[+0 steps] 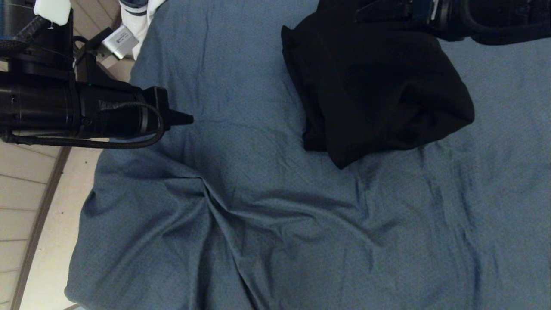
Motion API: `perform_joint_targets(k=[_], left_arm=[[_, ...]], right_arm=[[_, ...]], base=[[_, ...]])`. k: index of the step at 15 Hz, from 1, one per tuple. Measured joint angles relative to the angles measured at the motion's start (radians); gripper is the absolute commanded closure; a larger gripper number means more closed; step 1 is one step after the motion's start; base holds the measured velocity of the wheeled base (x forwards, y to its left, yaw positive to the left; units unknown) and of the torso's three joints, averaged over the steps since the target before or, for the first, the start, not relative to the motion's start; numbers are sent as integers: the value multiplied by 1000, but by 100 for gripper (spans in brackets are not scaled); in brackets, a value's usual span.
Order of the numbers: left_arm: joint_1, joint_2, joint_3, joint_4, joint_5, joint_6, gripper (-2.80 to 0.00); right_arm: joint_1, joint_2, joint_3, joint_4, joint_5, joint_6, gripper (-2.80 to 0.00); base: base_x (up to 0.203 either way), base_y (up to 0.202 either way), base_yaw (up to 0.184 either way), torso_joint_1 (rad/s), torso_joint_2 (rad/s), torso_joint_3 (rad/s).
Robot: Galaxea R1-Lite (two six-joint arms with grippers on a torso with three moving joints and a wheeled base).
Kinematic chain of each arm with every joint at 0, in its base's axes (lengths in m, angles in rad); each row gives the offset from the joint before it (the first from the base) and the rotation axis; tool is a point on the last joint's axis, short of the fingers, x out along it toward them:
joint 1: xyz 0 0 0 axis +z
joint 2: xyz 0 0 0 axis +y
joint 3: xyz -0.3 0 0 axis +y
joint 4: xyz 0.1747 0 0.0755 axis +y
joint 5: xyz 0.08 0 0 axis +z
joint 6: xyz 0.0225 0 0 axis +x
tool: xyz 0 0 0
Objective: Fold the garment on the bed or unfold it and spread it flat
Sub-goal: Fold the black sweatshirt
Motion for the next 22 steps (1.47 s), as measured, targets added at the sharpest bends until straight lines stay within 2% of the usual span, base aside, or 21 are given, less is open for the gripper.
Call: perform_joint_targets(k=[3, 6, 10, 14, 17, 22], left_arm=[[-15, -29, 19, -67, -27, -22, 0], [-76, -39, -16, -211, -34, -98, 0], [-244, 53, -222, -128, -19, -118, 0], [-420, 212, -436, -67, 53, -136, 0], [-480, 270, -489, -65, 66, -179, 0], [-560, 309, -481, -66, 51, -233, 0]], right_arm=[[-74, -36, 22, -6, -9, 1, 0], [-164, -50, 37, -9, -18, 17, 0], [-203, -61, 90, -13, -42, 56, 0], [-218, -64, 171, -155, -42, 61, 0], [-210, -63, 166, -172, -41, 64, 0], [-179, -84, 150, -159, -43, 72, 0]], base=[[0, 0, 0, 0, 0, 0], [0, 0, 0, 0, 0, 0], [0, 0, 0, 0, 0, 0], [0, 0, 0, 0, 0, 0], [0, 0, 0, 0, 0, 0], [0, 0, 0, 0, 0, 0]])
